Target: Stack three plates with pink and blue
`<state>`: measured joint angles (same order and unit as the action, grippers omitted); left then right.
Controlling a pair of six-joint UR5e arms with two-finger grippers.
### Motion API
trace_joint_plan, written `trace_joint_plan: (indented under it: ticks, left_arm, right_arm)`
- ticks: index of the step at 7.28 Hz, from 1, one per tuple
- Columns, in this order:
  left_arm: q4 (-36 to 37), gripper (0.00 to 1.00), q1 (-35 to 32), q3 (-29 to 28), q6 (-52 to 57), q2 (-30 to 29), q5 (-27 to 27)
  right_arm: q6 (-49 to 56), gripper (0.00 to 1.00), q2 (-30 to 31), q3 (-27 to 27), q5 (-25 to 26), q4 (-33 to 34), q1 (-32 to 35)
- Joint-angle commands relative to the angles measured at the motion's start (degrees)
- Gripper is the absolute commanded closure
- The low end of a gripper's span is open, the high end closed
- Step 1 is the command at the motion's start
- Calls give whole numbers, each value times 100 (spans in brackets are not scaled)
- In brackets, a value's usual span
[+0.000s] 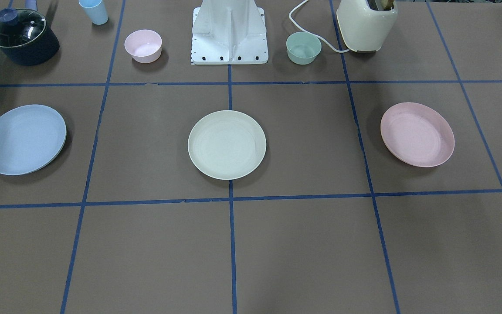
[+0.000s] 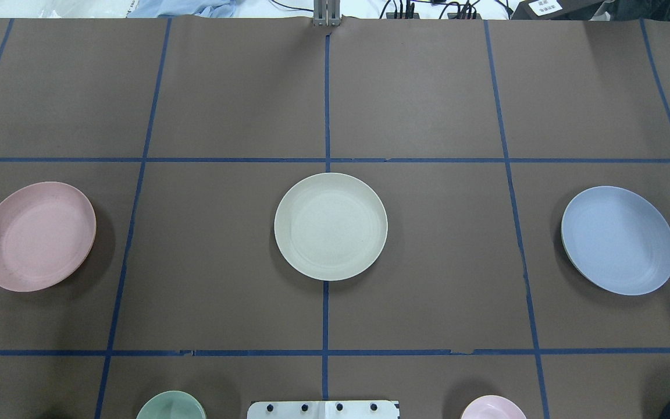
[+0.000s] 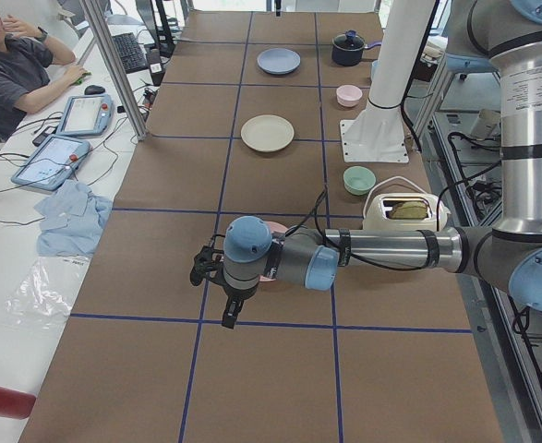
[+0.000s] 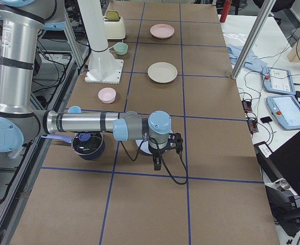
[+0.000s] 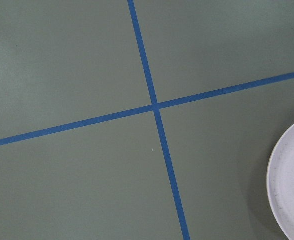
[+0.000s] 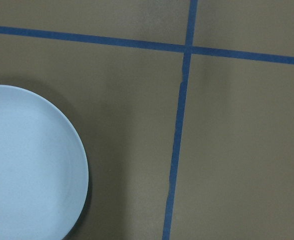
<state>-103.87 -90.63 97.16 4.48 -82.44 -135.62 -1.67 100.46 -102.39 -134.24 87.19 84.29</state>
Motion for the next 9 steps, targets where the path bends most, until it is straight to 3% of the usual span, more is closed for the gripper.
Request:
trace_joint_plan:
  ticks: [1,3,5,7,9]
  left_arm:
    - [-420,0,1,-12,0,9,0]
    - [-546,0,10,5,0,0,9]
    - [-1735,0,10,-39,-9,0,43]
    - [-3300,0,10,-337,-70,-306,70]
    - [-3534,0,10,-582,-584,-474,44]
  right_arm:
    - [18,0,0,-26,-23,-9,0]
    - [0,0,-79,-245,-41,-9,0]
    - [-78,0,-350,-631,-58,-183,-9]
    - [-140,0,-553,-563,-41,-763,-9]
    - [-420,0,-580,-581,-50,-1096,-9]
